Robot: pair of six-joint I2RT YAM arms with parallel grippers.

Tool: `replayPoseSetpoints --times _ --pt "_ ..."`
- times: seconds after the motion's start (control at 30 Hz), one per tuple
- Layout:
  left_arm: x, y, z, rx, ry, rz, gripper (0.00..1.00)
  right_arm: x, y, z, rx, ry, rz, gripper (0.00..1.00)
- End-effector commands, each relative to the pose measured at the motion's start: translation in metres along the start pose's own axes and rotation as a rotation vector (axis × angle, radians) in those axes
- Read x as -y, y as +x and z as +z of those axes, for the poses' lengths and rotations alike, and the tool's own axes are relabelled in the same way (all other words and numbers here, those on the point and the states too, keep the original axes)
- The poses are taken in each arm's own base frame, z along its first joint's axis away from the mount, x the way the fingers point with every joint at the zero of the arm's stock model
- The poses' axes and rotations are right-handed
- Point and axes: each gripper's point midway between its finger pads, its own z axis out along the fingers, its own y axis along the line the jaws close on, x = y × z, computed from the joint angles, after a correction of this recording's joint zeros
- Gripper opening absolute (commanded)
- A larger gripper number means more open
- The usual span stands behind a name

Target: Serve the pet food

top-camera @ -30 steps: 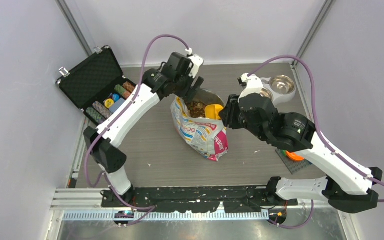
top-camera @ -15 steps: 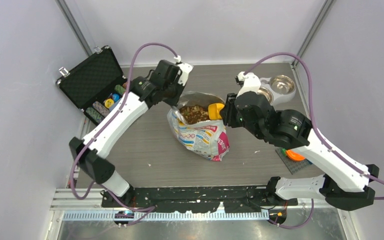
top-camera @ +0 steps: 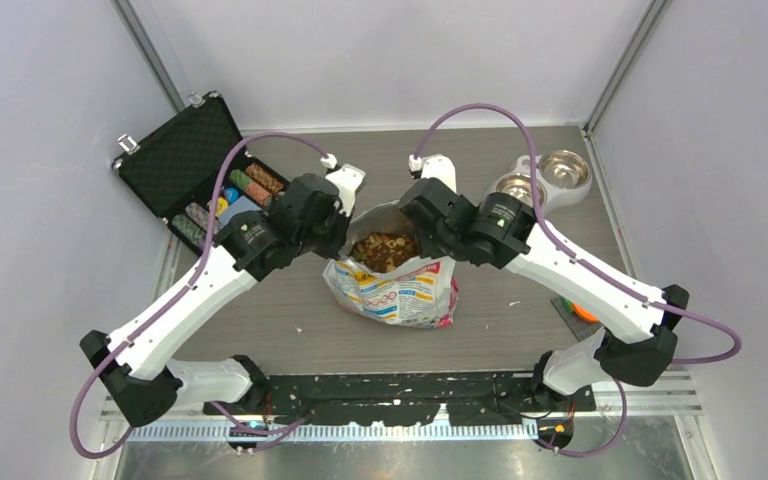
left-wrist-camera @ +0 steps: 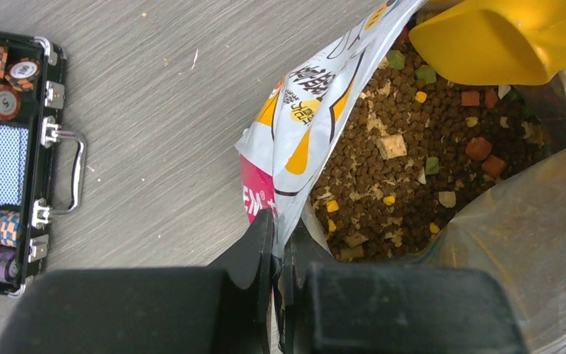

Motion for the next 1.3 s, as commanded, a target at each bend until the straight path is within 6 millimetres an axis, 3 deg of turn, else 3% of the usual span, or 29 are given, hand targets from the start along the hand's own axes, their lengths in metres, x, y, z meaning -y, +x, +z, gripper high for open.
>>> replayPoseSetpoints --times 0.0,0.13,0.33,0.67,0.83,1.0,1.27 --pt "0.024 -0.067 -0.036 0.313 0.104 -0.035 0.00 0.039 0.032 -0.007 -0.134 0.128 -0.095 0.05" --pt "0.043 -0.057 -0.041 0.360 0.158 0.042 0.00 0.038 0.057 0.004 -0.260 0.070 -0.093 0.05" --pt "0.056 -0.043 -0.038 0.361 0.208 0.034 0.00 0.033 0.070 0.012 -0.339 0.009 -0.056 0.05" --pt "0.049 -0.045 -0.031 0.364 0.143 -0.074 0.00 -0.022 0.109 0.046 -0.449 -0.217 0.007 0.05" --pt "0.049 -0.042 -0.025 0.357 0.129 -0.108 0.00 -0.060 0.098 0.043 -0.368 -0.430 0.123 0.05" --pt "0.046 -0.041 -0.021 0.352 0.108 -0.126 0.00 -0.075 0.089 0.033 -0.298 -0.568 0.228 0.05" --pt "0.040 -0.043 -0.024 0.352 0.078 -0.115 0.00 -0.064 0.072 0.014 -0.150 -0.638 0.352 0.05"
